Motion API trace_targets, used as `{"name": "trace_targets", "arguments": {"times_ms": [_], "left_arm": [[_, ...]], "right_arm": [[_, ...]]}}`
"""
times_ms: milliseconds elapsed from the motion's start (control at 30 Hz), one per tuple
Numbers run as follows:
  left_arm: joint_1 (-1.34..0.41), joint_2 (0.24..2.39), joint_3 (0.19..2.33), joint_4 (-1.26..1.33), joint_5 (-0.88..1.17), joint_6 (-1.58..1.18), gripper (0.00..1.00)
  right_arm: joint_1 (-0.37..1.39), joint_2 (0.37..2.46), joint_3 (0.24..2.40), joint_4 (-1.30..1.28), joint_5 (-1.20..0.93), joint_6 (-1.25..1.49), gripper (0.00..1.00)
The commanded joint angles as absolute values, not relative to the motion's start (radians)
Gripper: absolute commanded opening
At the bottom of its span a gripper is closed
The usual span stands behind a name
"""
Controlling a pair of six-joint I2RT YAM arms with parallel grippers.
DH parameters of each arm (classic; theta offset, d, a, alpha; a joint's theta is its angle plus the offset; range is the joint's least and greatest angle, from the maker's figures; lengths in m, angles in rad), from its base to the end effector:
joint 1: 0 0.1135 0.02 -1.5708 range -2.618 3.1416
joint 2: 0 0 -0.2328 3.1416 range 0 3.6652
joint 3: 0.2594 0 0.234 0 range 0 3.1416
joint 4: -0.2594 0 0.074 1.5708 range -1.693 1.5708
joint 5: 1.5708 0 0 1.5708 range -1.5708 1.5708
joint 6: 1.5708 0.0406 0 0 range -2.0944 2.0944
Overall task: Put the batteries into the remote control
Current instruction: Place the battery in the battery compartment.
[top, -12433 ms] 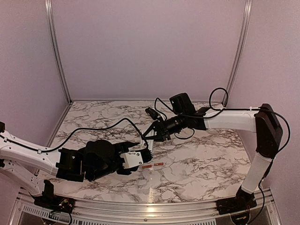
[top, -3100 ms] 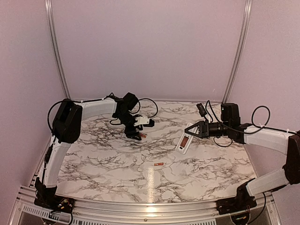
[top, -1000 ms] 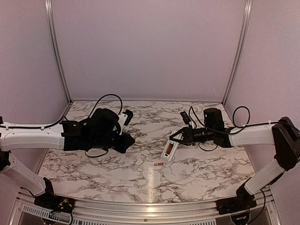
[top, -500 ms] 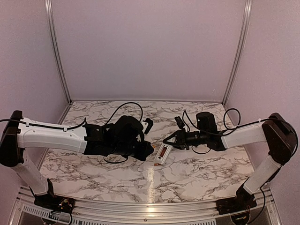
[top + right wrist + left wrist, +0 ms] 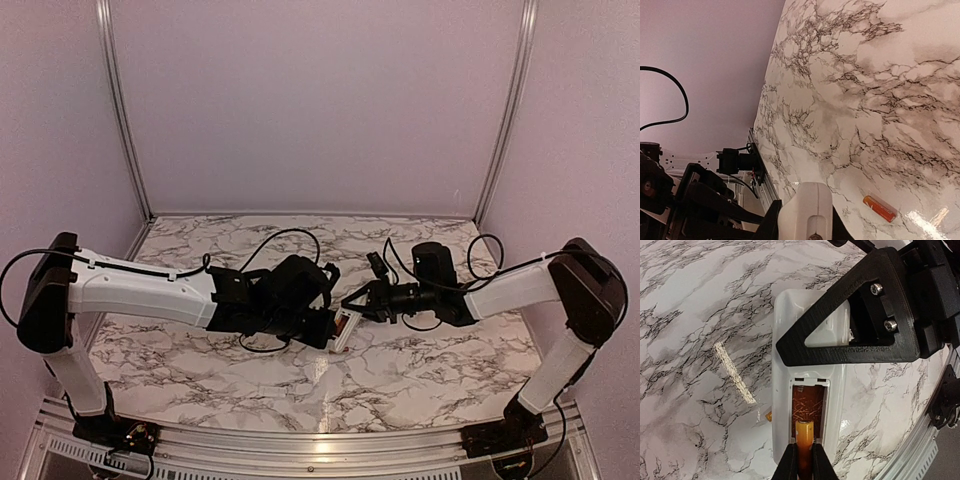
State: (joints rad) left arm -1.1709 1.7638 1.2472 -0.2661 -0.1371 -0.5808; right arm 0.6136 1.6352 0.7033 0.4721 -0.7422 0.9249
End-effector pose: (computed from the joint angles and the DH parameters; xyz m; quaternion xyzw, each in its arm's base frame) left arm 0.1499 -0.3404 0.2019 0.2427 0.8890 -0.2537 0.2938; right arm 0.2386 0.2016 0.1539 -0.0662 0.8119 0.5632 0.1388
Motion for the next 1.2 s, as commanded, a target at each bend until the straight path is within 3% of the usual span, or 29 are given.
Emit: {"name": "trace_targets", "arguments": {"times_ms": [0, 600, 1167], "left_arm": [[-1.178, 1.796, 1.29, -0.324, -0.163, -0.586, 0.0], [-1.178, 1.886, 1.379, -0.436, -0.223, -0.592, 0.0], [-1.186, 1.945, 1.454, -0.537, -0.297, -0.585, 0.19]], "right_arm": [[0.624, 1.66, 0.712, 0.533, -0.75, 0.962, 0.0], [0.638, 1.676, 0.713, 0.57, -0.759, 1.006, 0.0], [0.638, 1.702, 0.683, 0.68, -0.795, 1.099, 0.0]]}}
